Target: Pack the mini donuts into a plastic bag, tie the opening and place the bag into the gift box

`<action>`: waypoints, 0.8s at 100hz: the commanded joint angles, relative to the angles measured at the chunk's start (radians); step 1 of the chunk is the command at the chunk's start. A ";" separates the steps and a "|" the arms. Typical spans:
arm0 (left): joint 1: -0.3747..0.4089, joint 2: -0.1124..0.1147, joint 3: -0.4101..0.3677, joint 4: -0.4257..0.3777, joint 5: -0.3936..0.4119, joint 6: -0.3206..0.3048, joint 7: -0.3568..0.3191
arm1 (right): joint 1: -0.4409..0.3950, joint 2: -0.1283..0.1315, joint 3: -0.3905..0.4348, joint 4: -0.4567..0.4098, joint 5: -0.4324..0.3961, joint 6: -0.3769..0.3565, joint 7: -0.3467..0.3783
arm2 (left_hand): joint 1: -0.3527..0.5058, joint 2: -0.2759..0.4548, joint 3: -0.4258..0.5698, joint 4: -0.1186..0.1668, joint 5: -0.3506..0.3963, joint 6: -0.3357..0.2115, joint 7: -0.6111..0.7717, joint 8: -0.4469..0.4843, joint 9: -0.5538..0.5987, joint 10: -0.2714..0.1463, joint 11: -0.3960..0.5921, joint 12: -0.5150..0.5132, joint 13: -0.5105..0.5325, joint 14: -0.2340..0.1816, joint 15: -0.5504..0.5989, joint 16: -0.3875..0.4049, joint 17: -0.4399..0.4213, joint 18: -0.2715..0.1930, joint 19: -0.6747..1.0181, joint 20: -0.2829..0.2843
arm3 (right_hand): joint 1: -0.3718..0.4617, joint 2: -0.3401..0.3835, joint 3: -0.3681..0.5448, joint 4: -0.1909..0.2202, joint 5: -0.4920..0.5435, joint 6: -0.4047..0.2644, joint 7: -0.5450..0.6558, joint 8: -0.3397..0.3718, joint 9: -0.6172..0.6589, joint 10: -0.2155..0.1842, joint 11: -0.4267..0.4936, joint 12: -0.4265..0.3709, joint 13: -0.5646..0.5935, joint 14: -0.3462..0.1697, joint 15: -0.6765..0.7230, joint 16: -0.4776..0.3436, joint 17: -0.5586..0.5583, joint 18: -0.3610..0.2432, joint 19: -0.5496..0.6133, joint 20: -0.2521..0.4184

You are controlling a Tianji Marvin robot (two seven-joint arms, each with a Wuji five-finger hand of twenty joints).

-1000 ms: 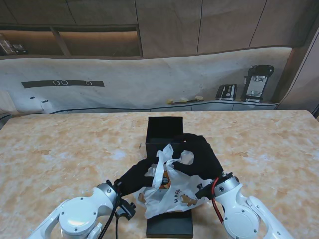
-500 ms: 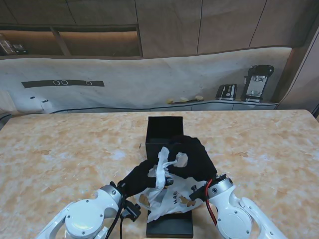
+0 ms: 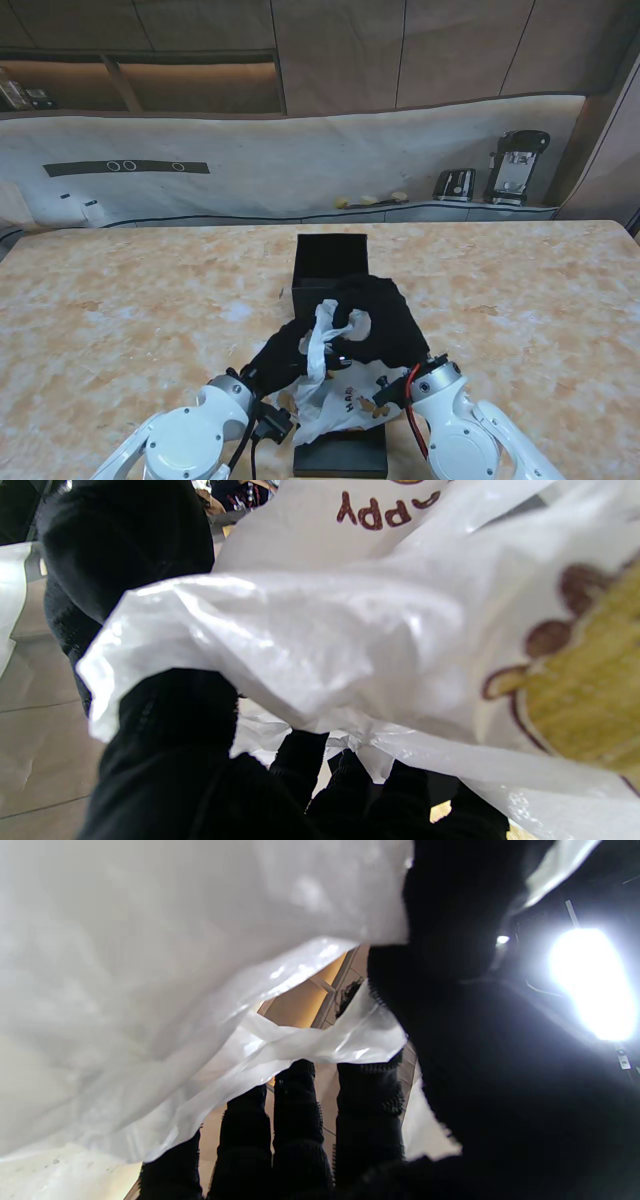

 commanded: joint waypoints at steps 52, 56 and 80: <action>0.013 -0.068 0.031 -0.015 -0.044 -0.001 0.187 | -0.060 -0.004 0.016 -0.033 -0.002 -0.014 0.026 | 0.165 0.203 -0.027 -0.003 0.237 -0.077 0.274 -0.043 0.078 -0.035 0.308 -0.011 0.053 -0.014 0.259 0.031 -0.025 -0.011 0.071 0.187 | -0.011 -0.098 0.018 -0.046 0.051 0.058 0.049 -0.070 0.029 -0.002 0.010 0.016 -0.021 -0.018 0.015 0.023 -0.010 -0.022 0.021 -0.011; 0.014 -0.071 0.034 -0.016 -0.047 0.001 0.196 | -0.064 -0.004 0.017 -0.034 -0.002 -0.015 0.027 | 0.172 0.198 -0.026 -0.003 0.242 -0.087 0.286 -0.043 0.080 -0.039 0.313 -0.012 0.056 -0.016 0.265 0.031 -0.024 -0.012 0.072 0.190 | -0.015 -0.098 0.019 -0.048 0.051 0.056 0.048 -0.070 0.026 -0.003 0.009 0.016 -0.022 -0.018 0.015 0.022 -0.012 -0.023 0.020 -0.012; 0.018 -0.086 0.045 -0.018 -0.064 -0.007 0.246 | -0.084 -0.001 0.025 -0.046 0.004 -0.021 0.039 | 0.305 0.208 -0.014 0.001 0.358 -0.154 0.377 -0.212 0.099 -0.074 0.394 -0.001 0.084 -0.028 0.311 0.037 -0.010 -0.020 0.077 0.222 | -0.021 -0.092 0.025 -0.050 0.047 0.041 0.044 -0.064 0.019 -0.003 0.002 0.012 -0.027 -0.021 0.013 0.021 -0.021 -0.024 0.015 -0.015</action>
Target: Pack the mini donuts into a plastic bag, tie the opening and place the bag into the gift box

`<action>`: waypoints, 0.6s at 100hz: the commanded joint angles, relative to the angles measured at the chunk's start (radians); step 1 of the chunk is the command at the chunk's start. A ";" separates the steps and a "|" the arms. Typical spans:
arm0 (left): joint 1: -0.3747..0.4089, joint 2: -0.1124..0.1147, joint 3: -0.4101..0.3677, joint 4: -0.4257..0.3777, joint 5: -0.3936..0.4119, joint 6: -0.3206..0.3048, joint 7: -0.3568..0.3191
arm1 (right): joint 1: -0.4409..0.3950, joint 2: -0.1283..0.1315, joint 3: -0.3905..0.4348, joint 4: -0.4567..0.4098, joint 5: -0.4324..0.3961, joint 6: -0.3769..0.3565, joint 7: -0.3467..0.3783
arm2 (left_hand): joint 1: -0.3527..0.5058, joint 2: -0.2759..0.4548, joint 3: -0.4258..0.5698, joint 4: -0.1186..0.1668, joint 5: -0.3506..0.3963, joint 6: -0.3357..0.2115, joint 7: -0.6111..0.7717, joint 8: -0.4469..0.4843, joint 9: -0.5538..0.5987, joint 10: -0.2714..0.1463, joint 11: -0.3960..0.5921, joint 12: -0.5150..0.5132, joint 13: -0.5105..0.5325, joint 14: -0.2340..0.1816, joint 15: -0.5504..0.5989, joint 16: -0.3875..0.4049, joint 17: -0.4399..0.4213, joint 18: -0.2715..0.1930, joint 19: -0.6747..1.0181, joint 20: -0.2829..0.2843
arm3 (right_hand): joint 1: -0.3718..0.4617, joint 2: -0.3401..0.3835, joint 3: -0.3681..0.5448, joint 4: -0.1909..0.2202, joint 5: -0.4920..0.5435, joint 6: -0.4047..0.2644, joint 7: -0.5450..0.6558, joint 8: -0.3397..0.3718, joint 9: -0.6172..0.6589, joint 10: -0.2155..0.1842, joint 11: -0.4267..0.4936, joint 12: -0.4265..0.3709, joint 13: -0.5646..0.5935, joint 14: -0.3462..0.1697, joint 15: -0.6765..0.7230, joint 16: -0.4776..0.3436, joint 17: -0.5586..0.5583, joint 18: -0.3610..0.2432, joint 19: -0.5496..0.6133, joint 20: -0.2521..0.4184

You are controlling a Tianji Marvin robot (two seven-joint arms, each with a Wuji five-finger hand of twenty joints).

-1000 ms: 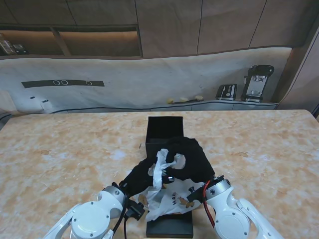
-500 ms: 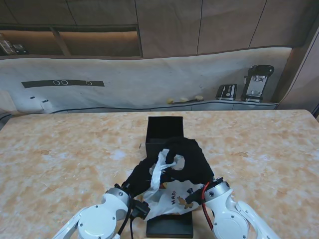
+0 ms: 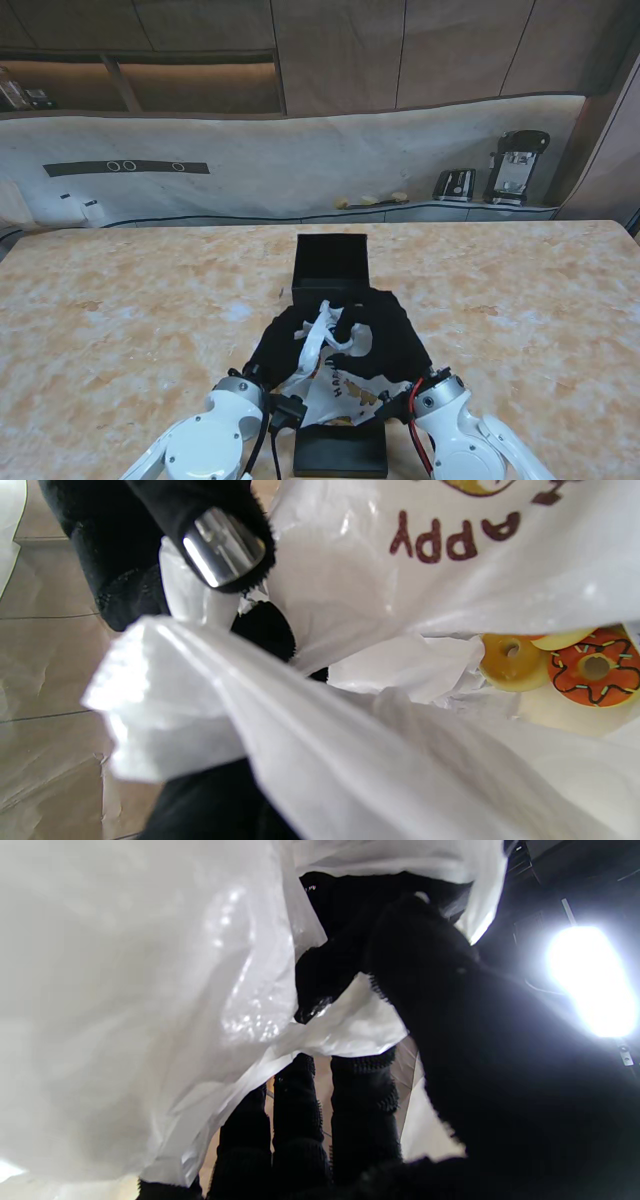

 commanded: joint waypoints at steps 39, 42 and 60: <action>0.037 0.010 -0.024 -0.012 0.030 -0.080 -0.045 | -0.029 -0.004 0.043 -0.036 0.002 0.010 0.008 | -0.137 -0.251 0.718 -0.008 0.105 0.079 0.131 0.173 0.044 -0.063 0.116 0.099 0.016 -0.047 0.141 0.096 0.026 -0.023 0.035 0.070 | -0.004 0.178 -0.087 0.035 -0.038 -0.024 -0.137 0.054 -0.040 0.003 -0.037 -0.005 -0.027 -0.016 0.005 0.025 -0.017 -0.025 0.013 -0.010; 0.038 0.012 -0.027 -0.009 0.031 -0.091 -0.049 | -0.028 -0.004 0.046 -0.037 0.000 0.010 0.008 | -0.142 -0.257 0.755 -0.003 0.102 0.094 0.131 0.200 0.036 -0.068 0.124 0.113 0.008 -0.051 0.154 0.111 0.025 -0.027 0.040 0.078 | -0.003 0.179 -0.089 0.036 -0.040 -0.024 -0.144 0.052 -0.041 0.004 -0.039 -0.006 -0.026 -0.015 0.005 0.024 -0.016 -0.024 0.013 -0.010; 0.044 0.029 -0.044 -0.001 0.054 -0.136 -0.094 | -0.025 0.000 0.066 -0.040 -0.008 0.007 0.021 | -0.170 -0.262 0.879 0.007 0.090 0.127 0.116 0.344 0.008 -0.070 0.138 0.182 -0.024 -0.065 0.193 0.184 0.010 -0.041 0.054 0.126 | -0.021 0.193 -0.107 0.038 -0.071 -0.034 -0.179 0.052 -0.063 0.008 -0.059 -0.017 -0.036 -0.013 -0.004 0.022 -0.019 -0.024 0.010 -0.010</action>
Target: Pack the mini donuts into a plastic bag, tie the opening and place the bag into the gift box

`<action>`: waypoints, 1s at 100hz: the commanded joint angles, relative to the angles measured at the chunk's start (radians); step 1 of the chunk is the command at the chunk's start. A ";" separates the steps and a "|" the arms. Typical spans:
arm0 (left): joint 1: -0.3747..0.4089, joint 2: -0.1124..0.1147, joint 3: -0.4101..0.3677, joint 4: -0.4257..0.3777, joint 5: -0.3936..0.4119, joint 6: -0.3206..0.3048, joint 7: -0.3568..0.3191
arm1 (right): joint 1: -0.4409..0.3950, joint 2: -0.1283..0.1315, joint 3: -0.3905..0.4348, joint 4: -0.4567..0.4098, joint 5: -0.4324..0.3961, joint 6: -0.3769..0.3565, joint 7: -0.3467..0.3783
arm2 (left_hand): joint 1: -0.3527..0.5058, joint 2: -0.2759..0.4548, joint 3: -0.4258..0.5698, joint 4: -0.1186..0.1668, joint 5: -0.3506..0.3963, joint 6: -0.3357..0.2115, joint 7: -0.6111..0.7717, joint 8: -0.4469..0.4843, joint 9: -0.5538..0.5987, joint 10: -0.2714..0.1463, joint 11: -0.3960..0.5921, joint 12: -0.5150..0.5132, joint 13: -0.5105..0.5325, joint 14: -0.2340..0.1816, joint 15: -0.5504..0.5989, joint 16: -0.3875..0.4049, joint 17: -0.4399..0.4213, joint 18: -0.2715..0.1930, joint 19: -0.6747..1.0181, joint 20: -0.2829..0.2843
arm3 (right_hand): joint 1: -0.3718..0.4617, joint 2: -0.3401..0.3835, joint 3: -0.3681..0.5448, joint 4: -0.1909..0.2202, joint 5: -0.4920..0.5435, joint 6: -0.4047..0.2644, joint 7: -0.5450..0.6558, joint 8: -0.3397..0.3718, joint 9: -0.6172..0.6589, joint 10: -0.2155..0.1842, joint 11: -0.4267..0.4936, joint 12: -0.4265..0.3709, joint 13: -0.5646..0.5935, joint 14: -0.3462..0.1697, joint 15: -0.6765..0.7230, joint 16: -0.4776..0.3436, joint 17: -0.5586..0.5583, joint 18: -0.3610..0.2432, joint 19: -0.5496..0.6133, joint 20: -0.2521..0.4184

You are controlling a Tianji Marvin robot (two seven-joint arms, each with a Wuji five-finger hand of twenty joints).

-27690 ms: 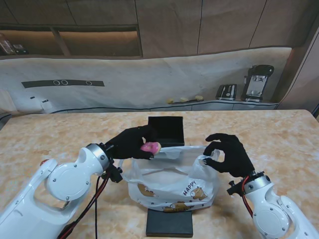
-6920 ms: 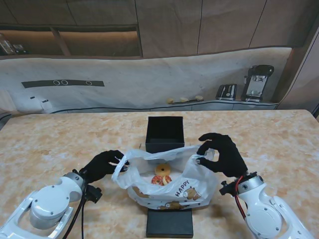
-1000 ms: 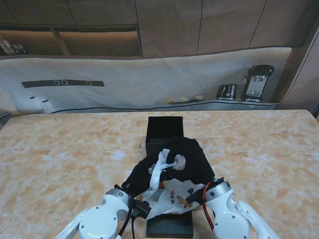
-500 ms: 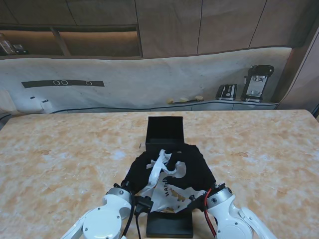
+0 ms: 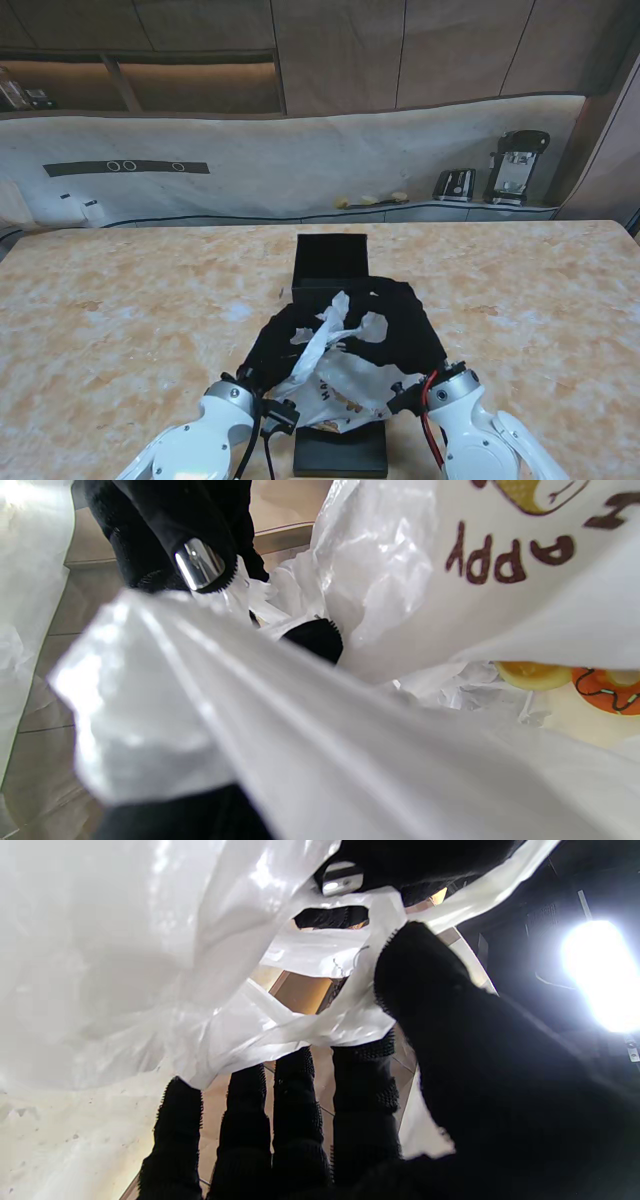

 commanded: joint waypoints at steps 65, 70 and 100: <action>0.014 0.015 -0.029 0.001 0.069 -0.011 -0.039 | -0.137 0.005 0.128 -0.065 0.012 -0.091 0.039 | -0.052 -0.021 0.129 0.032 0.004 -0.023 0.052 0.102 -0.048 -0.033 0.005 0.049 -0.024 -0.050 0.025 0.057 -0.026 -0.033 0.011 0.047 | -0.104 -0.009 0.017 0.059 0.058 -0.143 -0.055 -0.077 -0.130 -0.027 -0.093 -0.093 -0.094 -0.036 -0.100 -0.014 -0.077 -0.011 -0.184 0.030; 0.016 0.014 -0.028 -0.004 0.072 -0.010 -0.035 | -0.141 0.006 0.121 -0.058 0.009 -0.079 0.040 | -0.051 -0.018 0.126 0.033 0.002 -0.023 0.051 0.099 -0.050 -0.032 0.005 0.050 -0.025 -0.049 0.023 0.057 -0.028 -0.034 0.011 0.048 | -0.095 -0.006 0.022 0.063 0.078 -0.136 -0.057 -0.085 -0.123 -0.030 -0.096 -0.093 -0.097 -0.034 -0.101 -0.014 -0.084 -0.013 -0.194 0.032; 0.038 0.019 -0.022 -0.025 0.082 -0.027 -0.041 | -0.081 0.000 0.025 0.012 0.008 0.009 0.015 | -0.047 -0.014 0.109 0.035 0.003 -0.029 0.050 0.088 -0.054 -0.030 -0.002 0.048 -0.026 -0.047 0.000 0.054 -0.038 -0.035 0.007 0.050 | -0.081 0.077 0.011 0.067 0.058 -0.160 -0.091 -0.201 -0.151 -0.044 -0.126 -0.101 -0.134 -0.038 -0.093 -0.014 -0.111 -0.033 -0.247 0.075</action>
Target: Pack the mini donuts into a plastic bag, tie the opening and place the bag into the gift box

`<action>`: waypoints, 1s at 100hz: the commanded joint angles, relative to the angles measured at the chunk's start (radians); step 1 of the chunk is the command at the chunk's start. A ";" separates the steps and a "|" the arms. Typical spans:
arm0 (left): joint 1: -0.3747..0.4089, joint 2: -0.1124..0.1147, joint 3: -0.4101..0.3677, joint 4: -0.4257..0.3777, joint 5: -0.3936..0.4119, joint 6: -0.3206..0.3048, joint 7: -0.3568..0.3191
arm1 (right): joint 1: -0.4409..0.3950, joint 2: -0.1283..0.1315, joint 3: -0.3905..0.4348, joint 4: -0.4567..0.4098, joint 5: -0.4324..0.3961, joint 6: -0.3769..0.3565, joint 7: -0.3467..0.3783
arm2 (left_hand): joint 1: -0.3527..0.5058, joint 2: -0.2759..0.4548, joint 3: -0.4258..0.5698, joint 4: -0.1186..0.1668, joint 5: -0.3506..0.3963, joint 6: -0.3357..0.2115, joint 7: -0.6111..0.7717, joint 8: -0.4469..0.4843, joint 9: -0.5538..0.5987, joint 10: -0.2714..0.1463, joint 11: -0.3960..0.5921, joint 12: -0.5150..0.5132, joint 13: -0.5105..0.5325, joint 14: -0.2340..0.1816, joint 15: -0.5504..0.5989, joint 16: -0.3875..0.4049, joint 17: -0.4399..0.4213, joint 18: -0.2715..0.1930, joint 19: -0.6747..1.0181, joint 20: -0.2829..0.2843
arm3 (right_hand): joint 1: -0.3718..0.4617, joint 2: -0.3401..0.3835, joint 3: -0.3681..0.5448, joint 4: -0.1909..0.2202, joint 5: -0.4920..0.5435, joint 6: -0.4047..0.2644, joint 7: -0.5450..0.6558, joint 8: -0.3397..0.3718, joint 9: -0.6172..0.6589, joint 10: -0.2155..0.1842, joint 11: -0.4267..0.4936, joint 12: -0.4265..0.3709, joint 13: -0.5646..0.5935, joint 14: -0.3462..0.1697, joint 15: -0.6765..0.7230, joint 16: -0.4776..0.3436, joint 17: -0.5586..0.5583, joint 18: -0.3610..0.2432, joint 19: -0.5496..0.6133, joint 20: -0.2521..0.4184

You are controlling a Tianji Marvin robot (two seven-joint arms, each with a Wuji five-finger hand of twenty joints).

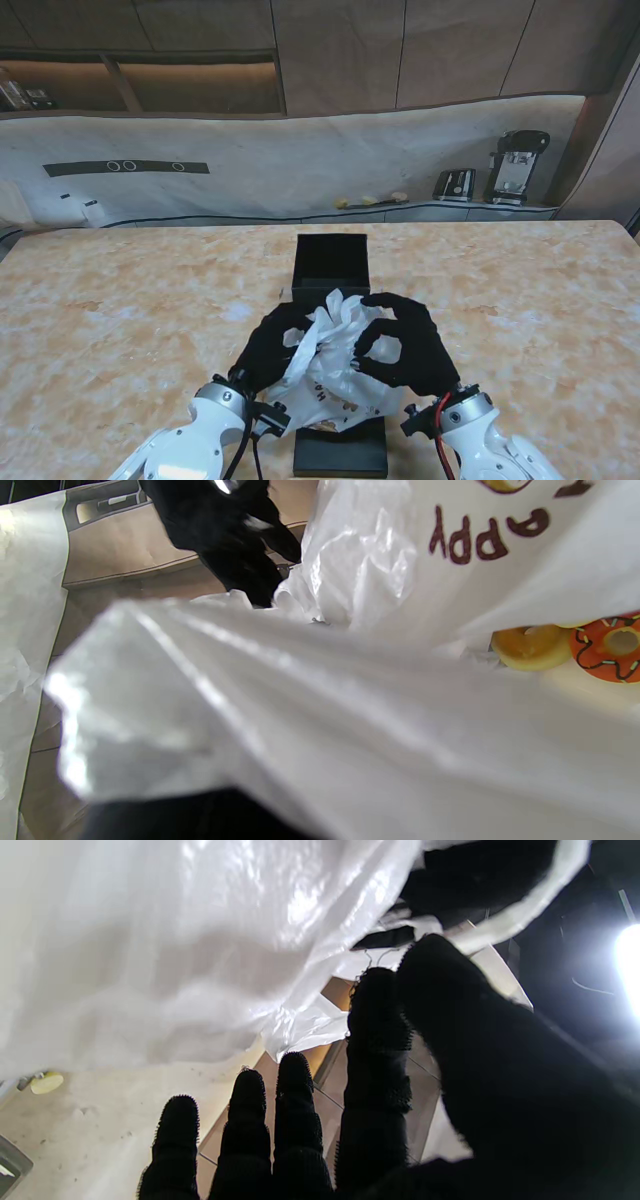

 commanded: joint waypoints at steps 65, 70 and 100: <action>0.037 0.015 0.006 -0.030 0.008 -0.041 -0.066 | 0.093 -0.033 -0.108 0.072 0.039 0.060 -0.038 | 0.010 -0.010 0.020 0.030 0.011 -0.031 0.048 0.005 -0.032 -0.026 -0.015 0.007 -0.016 -0.036 -0.037 0.026 -0.023 -0.031 -0.002 0.025 | 0.035 0.068 -0.033 -0.066 -0.141 -0.109 -0.083 -0.129 -0.107 -0.063 -0.011 -0.050 -0.095 -0.046 0.020 -0.015 -0.051 -0.061 -0.082 0.059; 0.038 0.017 0.005 -0.030 0.008 -0.043 -0.072 | 0.097 -0.033 -0.112 0.076 0.040 0.059 -0.037 | 0.010 -0.010 0.020 0.030 0.011 -0.031 0.048 0.005 -0.031 -0.026 -0.015 0.007 -0.017 -0.035 -0.038 0.026 -0.023 -0.030 -0.002 0.024 | 0.031 0.058 -0.029 -0.064 -0.146 -0.110 -0.134 -0.111 -0.122 -0.063 -0.011 -0.053 -0.109 -0.052 0.016 -0.022 -0.052 -0.063 -0.102 0.079; 0.045 0.025 0.003 -0.031 0.013 -0.051 -0.096 | 0.108 -0.035 -0.123 0.086 0.041 0.052 -0.045 | 0.010 -0.014 0.019 0.028 0.016 -0.035 0.045 0.004 -0.029 -0.024 -0.021 0.004 -0.016 -0.034 -0.047 0.027 -0.021 -0.029 -0.007 0.018 | -0.013 -0.011 0.016 0.040 -0.223 -0.101 -0.367 0.121 -0.207 -0.060 0.007 -0.056 -0.114 -0.058 -0.051 -0.052 -0.059 -0.079 -0.233 0.188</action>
